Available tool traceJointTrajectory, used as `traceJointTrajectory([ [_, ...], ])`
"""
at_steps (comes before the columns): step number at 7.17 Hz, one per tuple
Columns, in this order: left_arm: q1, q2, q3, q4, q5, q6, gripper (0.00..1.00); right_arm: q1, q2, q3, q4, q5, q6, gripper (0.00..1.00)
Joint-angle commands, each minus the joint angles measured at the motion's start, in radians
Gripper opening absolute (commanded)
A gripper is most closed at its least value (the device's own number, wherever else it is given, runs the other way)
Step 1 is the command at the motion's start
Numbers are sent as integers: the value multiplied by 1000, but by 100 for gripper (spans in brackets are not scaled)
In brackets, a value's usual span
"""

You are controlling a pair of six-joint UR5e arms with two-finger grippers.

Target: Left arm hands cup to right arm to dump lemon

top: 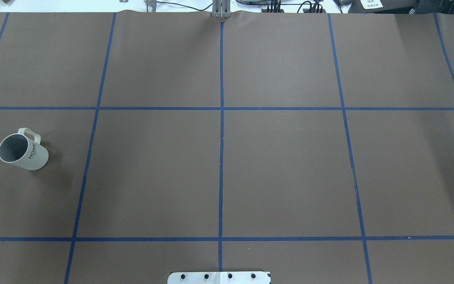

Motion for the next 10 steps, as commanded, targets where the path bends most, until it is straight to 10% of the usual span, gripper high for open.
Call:
traceJointTrajectory([
  [1,-4,13,53,-25,2,-4,100,14,-26,-32,102,-1,28,100],
  [10,-139,11,88,-36,-4,217,100,14,-14,-36,139,70,117,100],
])
